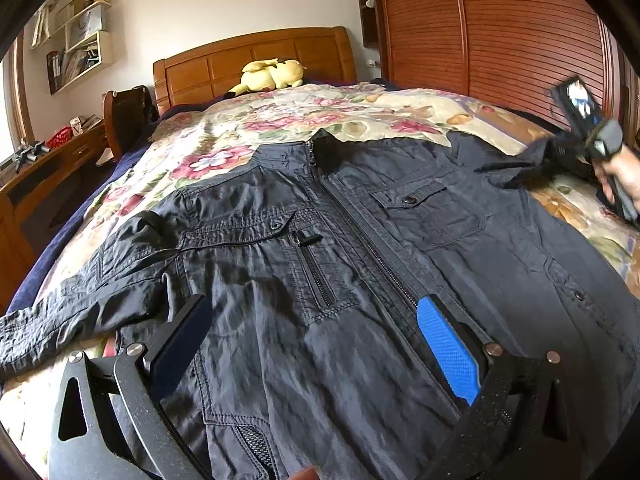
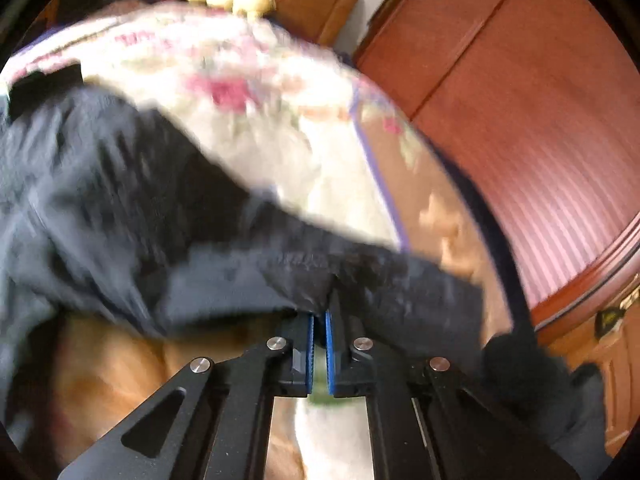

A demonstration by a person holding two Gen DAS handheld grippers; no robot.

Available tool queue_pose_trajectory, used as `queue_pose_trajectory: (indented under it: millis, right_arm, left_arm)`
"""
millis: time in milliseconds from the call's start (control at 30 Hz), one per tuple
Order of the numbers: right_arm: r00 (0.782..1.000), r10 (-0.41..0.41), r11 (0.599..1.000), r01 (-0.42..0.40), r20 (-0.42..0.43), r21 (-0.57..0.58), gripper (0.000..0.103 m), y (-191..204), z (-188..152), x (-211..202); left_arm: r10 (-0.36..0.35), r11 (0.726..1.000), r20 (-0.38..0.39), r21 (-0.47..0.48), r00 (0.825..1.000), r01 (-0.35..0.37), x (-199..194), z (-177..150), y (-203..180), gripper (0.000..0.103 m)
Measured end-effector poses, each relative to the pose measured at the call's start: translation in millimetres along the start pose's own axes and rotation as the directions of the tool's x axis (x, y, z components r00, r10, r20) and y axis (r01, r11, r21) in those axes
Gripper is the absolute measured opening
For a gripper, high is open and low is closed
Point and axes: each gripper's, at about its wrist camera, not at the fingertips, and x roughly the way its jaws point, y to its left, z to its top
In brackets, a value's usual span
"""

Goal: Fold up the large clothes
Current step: 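Lift the sleeve with the right gripper and fold it across the jacket front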

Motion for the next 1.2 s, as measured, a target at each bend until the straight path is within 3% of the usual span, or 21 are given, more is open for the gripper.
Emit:
queue_pose_trajectory:
  millis: [133, 267, 400, 467, 633, 733, 800, 867, 1067, 1200]
  right_arm:
    - [0.985, 0.051, 0.998, -0.054, 0.166, 0.016, 0.004, 18, 28, -62]
    - [0.948, 0.181, 0.983, -0.177, 0.263, -0.038, 0.004, 52, 34, -109]
    - [0.894, 0.351, 0.936, -0.335, 0.277, -0.105, 0.004, 88, 14, -135]
    - [0.883, 0.396, 0.918, -0.377, 0.254, -0.12, 0.004, 103, -1, -139]
    - [0.886, 0.443, 0.894, -0.426, 0.134, -0.141, 0.005, 130, -31, -124]
    - [0.879, 0.468, 0.881, -0.457, 0.087, -0.124, 0.026, 125, -38, -113]
    - [0.869, 0.491, 0.868, -0.481, 0.063, -0.122, 0.055, 114, -26, -112]
    - [0.869, 0.49, 0.869, -0.481, 0.068, -0.115, 0.065, 102, -25, -111]
    - [0.89, 0.439, 0.898, -0.43, 0.126, -0.093, 0.067, 69, -45, -118]
    - [0.921, 0.385, 0.923, -0.384, 0.064, -0.028, 0.067, 62, -51, -81]
  left_arm:
    - [0.003, 1.0, -0.006, 0.0, 1.0, -0.003, 1, -3, 1, 0.103]
    - [0.005, 1.0, 0.0, 0.0, 1.0, -0.005, -2, -5, 3, 0.103]
    - [-0.003, 1.0, 0.016, -0.018, 1.0, 0.003, -10, -8, 10, 0.103]
    - [-0.013, 1.0, 0.021, -0.025, 1.0, 0.014, -12, -9, 12, 0.103]
    - [-0.014, 1.0, 0.034, -0.026, 0.999, 0.015, -19, -11, 15, 0.103]
    - [-0.013, 1.0, 0.041, -0.028, 0.999, 0.014, -22, -12, 16, 0.103]
    - [-0.011, 0.999, 0.043, -0.03, 0.999, 0.012, -23, -12, 17, 0.103]
    - [-0.013, 0.999, 0.043, -0.033, 0.999, 0.015, -24, -13, 19, 0.103]
    - [-0.015, 0.999, 0.046, -0.045, 0.999, 0.017, -27, -16, 23, 0.103]
    - [-0.015, 0.999, 0.045, -0.051, 0.999, 0.018, -27, -17, 25, 0.103]
